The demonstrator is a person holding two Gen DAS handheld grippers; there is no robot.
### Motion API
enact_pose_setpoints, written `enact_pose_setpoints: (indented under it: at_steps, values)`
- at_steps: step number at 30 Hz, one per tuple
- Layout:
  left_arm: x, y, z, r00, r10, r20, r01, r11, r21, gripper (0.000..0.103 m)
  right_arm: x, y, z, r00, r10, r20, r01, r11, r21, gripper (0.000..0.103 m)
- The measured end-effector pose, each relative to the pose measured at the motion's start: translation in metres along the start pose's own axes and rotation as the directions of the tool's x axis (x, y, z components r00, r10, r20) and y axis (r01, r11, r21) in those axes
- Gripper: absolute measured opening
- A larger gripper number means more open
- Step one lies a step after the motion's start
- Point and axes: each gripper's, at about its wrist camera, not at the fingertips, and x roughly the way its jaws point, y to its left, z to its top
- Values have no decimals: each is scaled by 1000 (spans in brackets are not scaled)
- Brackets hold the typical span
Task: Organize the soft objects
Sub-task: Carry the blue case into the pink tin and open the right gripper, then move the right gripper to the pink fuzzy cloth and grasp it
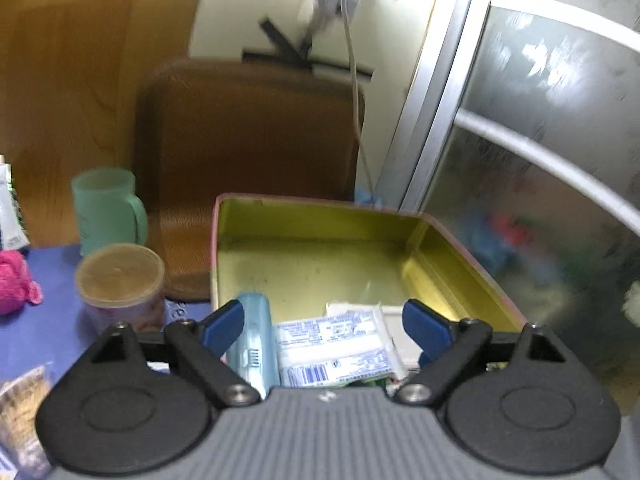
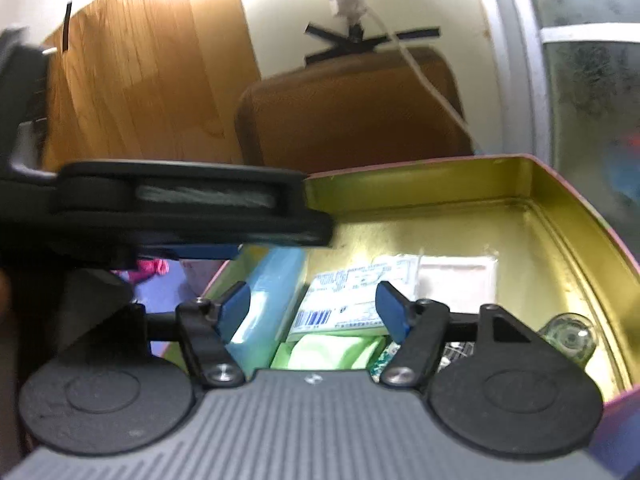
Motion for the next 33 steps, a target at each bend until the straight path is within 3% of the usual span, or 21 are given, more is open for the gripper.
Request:
enact_pose_setpoints:
  at_steps: [3, 4, 6, 8, 9, 11, 13, 14, 15, 16, 17, 18, 20, 23, 27, 29, 31, 32, 33]
  values:
    - [-33, 23, -12, 998, 16, 56, -14, 999, -38, 90, -23, 7, -8, 998, 4, 70, -4, 1000, 9, 70]
    - [-45, 32, -17, 997, 31, 68, -28, 998, -53, 90, -27, 11, -11, 996, 8, 87, -9, 1000, 5, 65]
    - [-69, 63, -32, 991, 93, 95, -84, 992, -92, 91, -34, 22, -13, 994, 41, 103, -40, 999, -16, 55]
    - [-86, 97, -45, 975, 200, 98, -187, 974, -129, 93, -30, 42, -15, 990, 103, 96, -96, 993, -71, 47]
    - [-93, 117, -53, 960, 268, 85, -254, 956, -146, 94, -29, 52, -17, 987, 136, 83, -128, 987, -101, 43]
    - [-102, 154, -67, 909, 415, 32, -405, 900, -160, 94, -20, 79, -21, 975, 221, 22, -215, 965, -153, 42]
    - [-104, 186, -79, 836, 548, -19, -545, 827, -140, 93, -3, 103, -22, 953, 295, -69, -303, 939, -164, 42]
    - [-106, 202, -85, 791, 610, -42, -609, 782, -131, 93, 12, 116, -20, 936, 328, -130, -346, 925, -157, 42]
    - [-107, 213, -89, 769, 637, -56, -637, 758, -136, 93, 26, 129, -17, 921, 346, -176, -372, 917, -145, 42]
    - [-109, 224, -93, 759, 647, -68, -649, 745, -156, 93, 43, 142, -13, 910, 353, -218, -385, 914, -128, 42]
    - [-113, 234, -95, 771, 630, -89, -634, 746, -206, 90, 58, 152, -8, 904, 349, -247, -384, 917, -111, 42]
    - [-119, 239, -96, 794, 603, -74, -600, 759, -254, 91, 78, 164, 0, 899, 339, -276, -374, 924, -82, 42]
    - [-121, 241, -96, 794, 605, -63, -597, 756, -270, 91, 121, 184, 16, 892, 319, -321, -343, 939, -19, 42]
    - [-119, 240, -97, 808, 586, -59, -578, 770, -270, 91, 175, 205, 33, 887, 278, -370, -282, 958, 45, 43]
    - [-129, 247, -101, 827, 561, -36, -542, 779, -315, 92, 233, 223, 43, 882, 202, -426, -170, 979, 112, 58]
    - [-130, 251, -102, 834, 551, -24, -527, 782, -333, 92, 253, 228, 41, 884, 143, -446, -115, 989, 88, 58]
    - [-136, 252, -104, 837, 547, 2, -510, 781, -361, 91, 268, 234, 33, 872, 87, -482, -75, 996, 43, 55]
    - [-140, 253, -106, 835, 550, 25, -501, 778, -378, 91, 273, 235, 27, 859, 93, -503, -82, 996, 44, 51]
    - [-147, 253, -108, 833, 551, 58, -487, 778, -398, 92, 273, 237, 25, 861, 100, -499, -91, 995, 43, 48]
